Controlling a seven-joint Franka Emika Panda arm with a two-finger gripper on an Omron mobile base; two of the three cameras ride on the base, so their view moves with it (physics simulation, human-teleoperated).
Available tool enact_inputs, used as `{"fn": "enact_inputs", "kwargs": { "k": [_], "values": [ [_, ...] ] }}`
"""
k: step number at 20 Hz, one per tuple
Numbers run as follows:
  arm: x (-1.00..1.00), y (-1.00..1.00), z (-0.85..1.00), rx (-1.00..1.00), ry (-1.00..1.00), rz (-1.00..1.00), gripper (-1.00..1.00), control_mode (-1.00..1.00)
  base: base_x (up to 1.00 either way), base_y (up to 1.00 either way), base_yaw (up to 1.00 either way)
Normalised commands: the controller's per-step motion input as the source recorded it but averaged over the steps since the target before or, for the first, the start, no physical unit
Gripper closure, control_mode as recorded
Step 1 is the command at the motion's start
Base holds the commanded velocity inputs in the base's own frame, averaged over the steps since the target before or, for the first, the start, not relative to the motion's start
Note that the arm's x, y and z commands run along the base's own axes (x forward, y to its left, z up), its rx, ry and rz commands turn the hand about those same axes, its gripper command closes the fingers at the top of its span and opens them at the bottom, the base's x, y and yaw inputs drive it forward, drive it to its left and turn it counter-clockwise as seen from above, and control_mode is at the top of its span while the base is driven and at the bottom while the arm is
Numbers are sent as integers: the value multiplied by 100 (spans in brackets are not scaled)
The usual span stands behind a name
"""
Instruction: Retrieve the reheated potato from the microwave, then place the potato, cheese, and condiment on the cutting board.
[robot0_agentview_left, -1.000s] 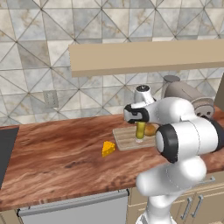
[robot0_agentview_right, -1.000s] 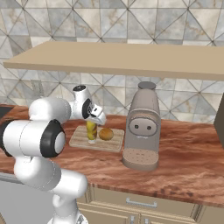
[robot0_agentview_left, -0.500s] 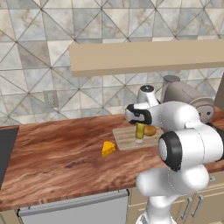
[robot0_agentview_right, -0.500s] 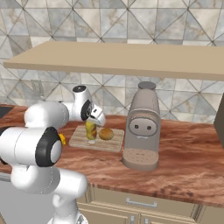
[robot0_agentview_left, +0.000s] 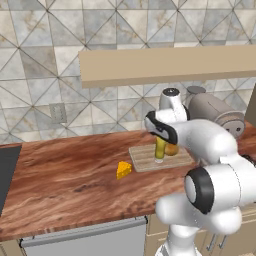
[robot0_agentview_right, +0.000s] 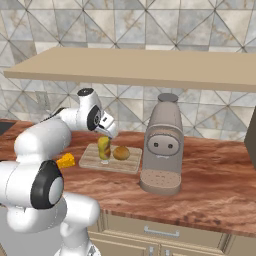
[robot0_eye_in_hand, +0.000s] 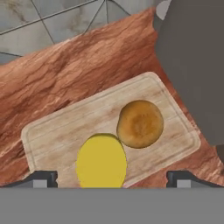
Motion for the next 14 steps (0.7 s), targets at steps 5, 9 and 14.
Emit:
{"fn": "enact_inputs", "kwargs": {
  "k": [5,9,14],
  "values": [
    [-55,3,21,6,1,-10,-100,-100,0,0,0],
    [-65,27,0,10,0,-9,-100,-100,0,0,0],
    [-54,46,-6,6,-1,0,-100,-100,0,0,0]
  ]
}}
